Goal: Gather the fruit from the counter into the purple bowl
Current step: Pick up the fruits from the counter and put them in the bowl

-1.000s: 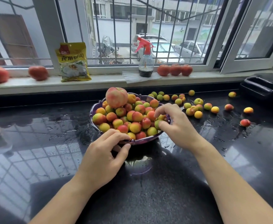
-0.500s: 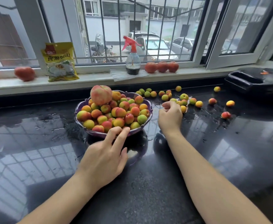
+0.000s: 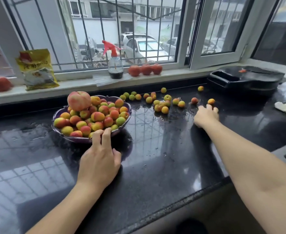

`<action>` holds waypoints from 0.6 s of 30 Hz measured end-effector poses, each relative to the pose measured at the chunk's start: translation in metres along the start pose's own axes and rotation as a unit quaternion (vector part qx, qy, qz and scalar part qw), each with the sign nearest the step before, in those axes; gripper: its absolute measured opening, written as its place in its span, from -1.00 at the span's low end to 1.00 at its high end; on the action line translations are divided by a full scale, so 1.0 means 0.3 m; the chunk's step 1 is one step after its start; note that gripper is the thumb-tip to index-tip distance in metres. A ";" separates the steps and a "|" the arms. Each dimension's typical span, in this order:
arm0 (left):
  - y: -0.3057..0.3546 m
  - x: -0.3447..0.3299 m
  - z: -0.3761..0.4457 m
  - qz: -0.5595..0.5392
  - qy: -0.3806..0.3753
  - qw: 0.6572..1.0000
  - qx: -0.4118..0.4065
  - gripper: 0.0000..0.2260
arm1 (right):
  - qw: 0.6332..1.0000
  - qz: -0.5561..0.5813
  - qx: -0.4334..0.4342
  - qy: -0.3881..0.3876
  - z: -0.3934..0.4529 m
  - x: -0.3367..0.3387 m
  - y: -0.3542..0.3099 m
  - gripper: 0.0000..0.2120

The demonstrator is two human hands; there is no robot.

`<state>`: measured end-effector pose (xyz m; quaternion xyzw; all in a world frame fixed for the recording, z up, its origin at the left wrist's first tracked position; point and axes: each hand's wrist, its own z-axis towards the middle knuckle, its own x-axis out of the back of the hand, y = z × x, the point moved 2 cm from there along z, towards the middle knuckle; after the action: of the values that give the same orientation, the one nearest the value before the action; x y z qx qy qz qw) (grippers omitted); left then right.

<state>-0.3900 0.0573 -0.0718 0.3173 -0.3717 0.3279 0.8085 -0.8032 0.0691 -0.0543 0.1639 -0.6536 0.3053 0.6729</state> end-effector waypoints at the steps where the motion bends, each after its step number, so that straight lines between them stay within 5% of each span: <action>1: 0.000 0.001 -0.001 0.001 0.002 1.000 0.000 -0.38 | 1.000 -0.003 0.008 -0.008 0.006 -0.018 0.015 -0.51; 5: 0.000 0.011 -0.005 -0.007 0.008 1.000 0.007 -0.40 | 0.997 -0.012 0.044 0.055 0.004 -0.018 -0.002 -0.66; 7: 0.000 0.012 -0.006 -0.013 0.007 1.000 0.015 -0.42 | 0.988 0.094 0.092 0.075 -0.052 0.030 -0.109 -0.70; 11: -0.005 0.025 -0.006 -0.035 0.020 0.999 0.032 -0.45 | 0.875 0.385 0.291 0.029 -0.331 0.175 -0.409 -0.76; 14: -0.020 0.050 -0.009 -0.068 0.042 0.993 0.082 -0.56 | 0.818 0.377 0.433 -0.027 -0.549 0.207 -0.562 -0.77; 18: -0.023 0.062 -0.013 -0.081 0.048 0.991 0.098 -0.67 | 0.824 0.326 0.464 0.010 -0.626 0.133 -0.655 -0.83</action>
<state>-0.3737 0.0616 -0.0607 0.4082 -0.2712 0.3112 0.8142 -0.5355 0.0440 0.0027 0.2313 -0.4433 0.7755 0.3853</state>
